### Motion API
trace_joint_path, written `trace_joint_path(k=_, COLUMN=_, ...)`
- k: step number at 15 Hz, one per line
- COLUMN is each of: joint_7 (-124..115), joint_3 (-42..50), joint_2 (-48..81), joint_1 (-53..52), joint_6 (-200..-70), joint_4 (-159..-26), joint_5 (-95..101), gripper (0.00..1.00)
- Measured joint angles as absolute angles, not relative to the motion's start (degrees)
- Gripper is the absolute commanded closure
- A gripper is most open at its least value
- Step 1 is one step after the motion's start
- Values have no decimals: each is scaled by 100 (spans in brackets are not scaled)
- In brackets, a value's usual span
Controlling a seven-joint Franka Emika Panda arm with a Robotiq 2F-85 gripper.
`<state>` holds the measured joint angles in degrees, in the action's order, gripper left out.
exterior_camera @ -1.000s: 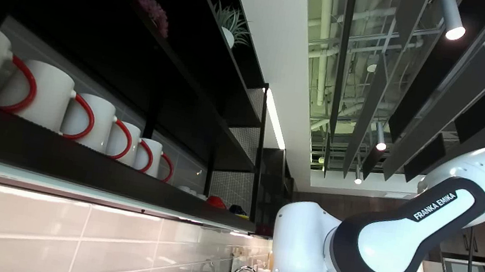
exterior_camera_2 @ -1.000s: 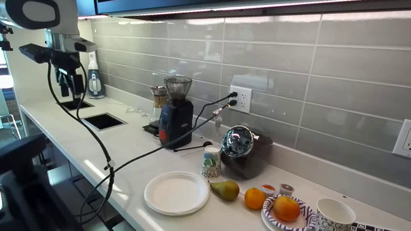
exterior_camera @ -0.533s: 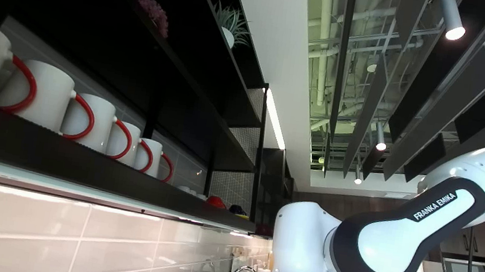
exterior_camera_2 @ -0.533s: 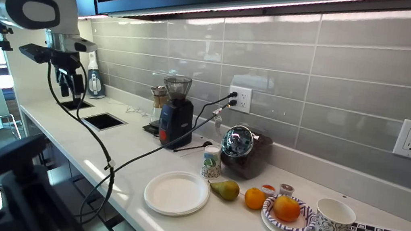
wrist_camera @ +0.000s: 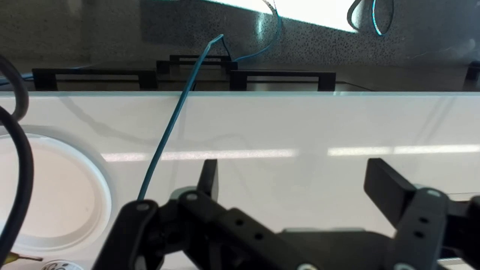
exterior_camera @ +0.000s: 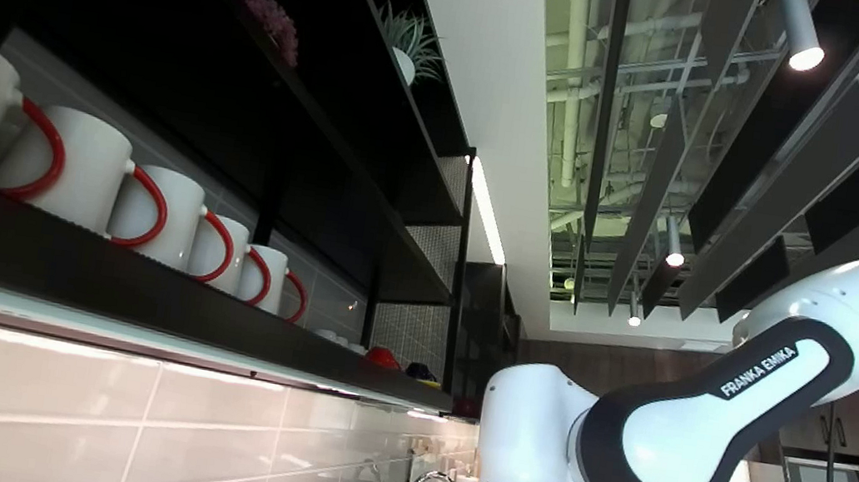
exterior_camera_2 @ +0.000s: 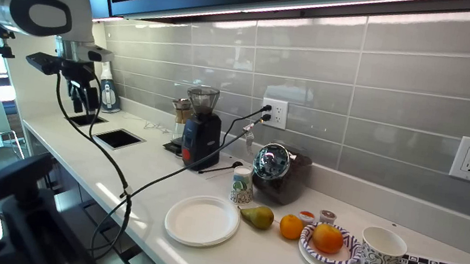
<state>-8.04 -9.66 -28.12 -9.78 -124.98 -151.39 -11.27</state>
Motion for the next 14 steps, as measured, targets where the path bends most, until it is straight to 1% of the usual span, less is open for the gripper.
trace_joint_path(k=6, joint_7=-1063, joint_3=-1008, joint_2=-2218, joint_1=-76, joint_6=-13592, joint_4=-15216, joint_5=727, gripper=0)
trace_joint_path(k=10, joint_7=-1407, joint_3=-992, joint_2=-1657, joint_1=448, joint_6=-13989, joint_4=-15208, joint_5=1815, gripper=0)
trace_joint_path(k=14, joint_7=-2406, joint_3=-940, joint_2=-1091, joint_1=898, joint_6=-14282, joint_4=-15154, joint_5=3028, gripper=0)
